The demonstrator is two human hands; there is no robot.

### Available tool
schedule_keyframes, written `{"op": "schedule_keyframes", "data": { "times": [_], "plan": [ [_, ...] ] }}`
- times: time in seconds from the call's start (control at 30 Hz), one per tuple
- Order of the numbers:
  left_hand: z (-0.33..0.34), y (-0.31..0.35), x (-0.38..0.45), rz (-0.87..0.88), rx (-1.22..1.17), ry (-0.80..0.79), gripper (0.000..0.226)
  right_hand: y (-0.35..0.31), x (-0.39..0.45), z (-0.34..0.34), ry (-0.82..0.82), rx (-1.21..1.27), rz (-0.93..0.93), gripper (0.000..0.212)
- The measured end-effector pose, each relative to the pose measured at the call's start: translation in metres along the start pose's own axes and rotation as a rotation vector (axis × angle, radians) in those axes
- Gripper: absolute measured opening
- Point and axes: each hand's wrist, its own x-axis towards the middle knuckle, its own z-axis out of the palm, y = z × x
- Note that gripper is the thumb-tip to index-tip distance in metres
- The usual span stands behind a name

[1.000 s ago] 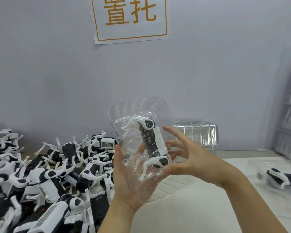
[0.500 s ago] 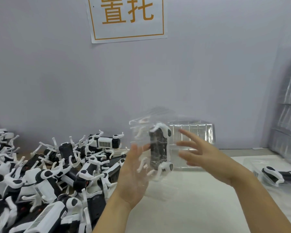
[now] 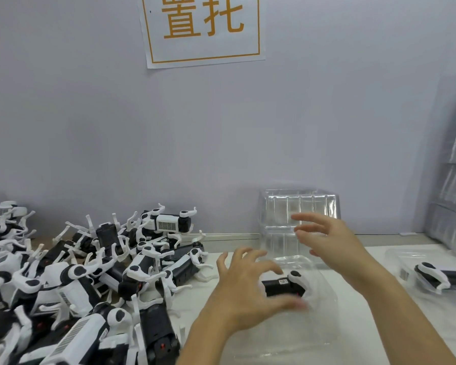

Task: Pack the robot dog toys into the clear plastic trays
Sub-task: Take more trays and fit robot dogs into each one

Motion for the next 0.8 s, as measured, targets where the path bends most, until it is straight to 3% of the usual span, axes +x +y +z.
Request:
{"op": "schedule_keyframes", "data": {
  "times": [0.1, 0.17, 0.23, 0.3, 0.5, 0.8],
  "plan": [
    [-0.01, 0.0, 0.002, -0.197, -0.02, 0.342, 0.04, -0.003, -0.001, 0.018, -0.034, -0.064, -0.047, 0.023],
    [-0.019, -0.006, 0.003, -0.436, 0.056, 0.5, 0.027, -0.006, -0.001, 0.03, -0.051, -0.095, -0.07, 0.022],
    [-0.027, -0.013, 0.002, -0.645, 0.004, 0.352, 0.038, -0.009, -0.001, 0.038, -0.062, -0.109, -0.088, 0.023],
    [-0.03, -0.014, 0.001, -0.715, -0.227, 0.16, 0.051, -0.01, -0.002, 0.042, -0.061, -0.104, -0.106, 0.023],
    [-0.01, -0.015, 0.008, -0.542, -0.86, -0.046, 0.043, -0.011, -0.001, 0.037, -0.007, -0.073, -0.134, 0.025],
    [0.021, -0.006, 0.013, -0.404, -0.732, -0.038, 0.025, -0.014, -0.001, 0.03, 0.098, 0.024, -0.171, 0.029]
  ]
}}
